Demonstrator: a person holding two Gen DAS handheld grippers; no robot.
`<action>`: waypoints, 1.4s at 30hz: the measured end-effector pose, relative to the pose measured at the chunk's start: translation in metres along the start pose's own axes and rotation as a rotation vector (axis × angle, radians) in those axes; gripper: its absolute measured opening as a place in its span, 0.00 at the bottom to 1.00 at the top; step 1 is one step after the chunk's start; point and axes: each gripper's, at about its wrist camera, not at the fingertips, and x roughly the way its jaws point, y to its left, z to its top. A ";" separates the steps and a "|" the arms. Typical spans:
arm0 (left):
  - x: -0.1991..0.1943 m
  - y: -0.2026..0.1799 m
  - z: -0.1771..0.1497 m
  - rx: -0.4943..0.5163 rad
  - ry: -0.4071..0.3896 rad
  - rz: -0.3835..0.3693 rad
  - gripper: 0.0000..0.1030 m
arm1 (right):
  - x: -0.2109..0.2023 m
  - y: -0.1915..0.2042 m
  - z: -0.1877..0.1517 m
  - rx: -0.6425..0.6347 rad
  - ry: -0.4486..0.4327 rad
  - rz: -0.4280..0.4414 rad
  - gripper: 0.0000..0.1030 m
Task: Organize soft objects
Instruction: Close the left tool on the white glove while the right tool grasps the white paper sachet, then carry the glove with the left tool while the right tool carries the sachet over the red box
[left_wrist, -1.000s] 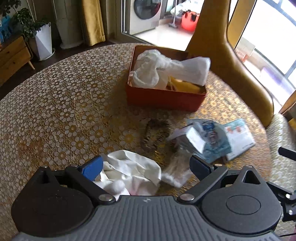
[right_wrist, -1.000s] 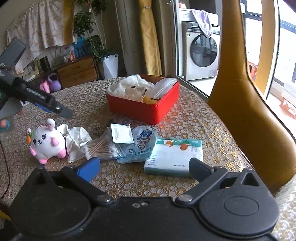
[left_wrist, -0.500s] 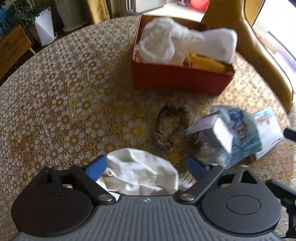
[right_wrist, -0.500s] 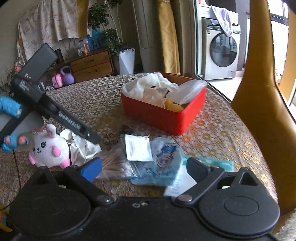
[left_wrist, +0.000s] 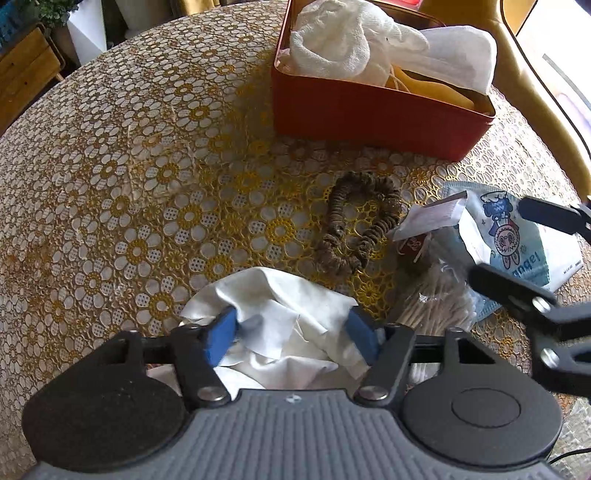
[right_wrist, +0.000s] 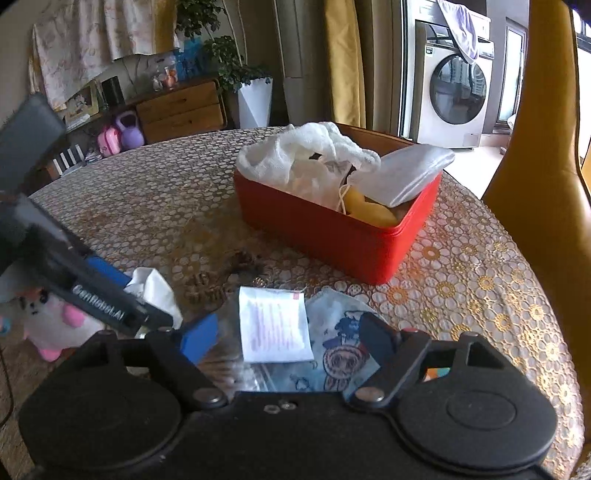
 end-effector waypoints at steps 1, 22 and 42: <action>0.001 0.000 0.000 -0.002 0.002 -0.003 0.53 | 0.004 0.001 0.001 0.005 -0.003 -0.004 0.79; -0.017 0.005 -0.008 -0.065 -0.093 -0.034 0.10 | 0.009 0.004 -0.001 0.072 -0.022 0.091 0.38; -0.086 -0.001 -0.001 -0.137 -0.261 -0.140 0.10 | -0.071 0.010 0.012 0.078 -0.188 0.035 0.33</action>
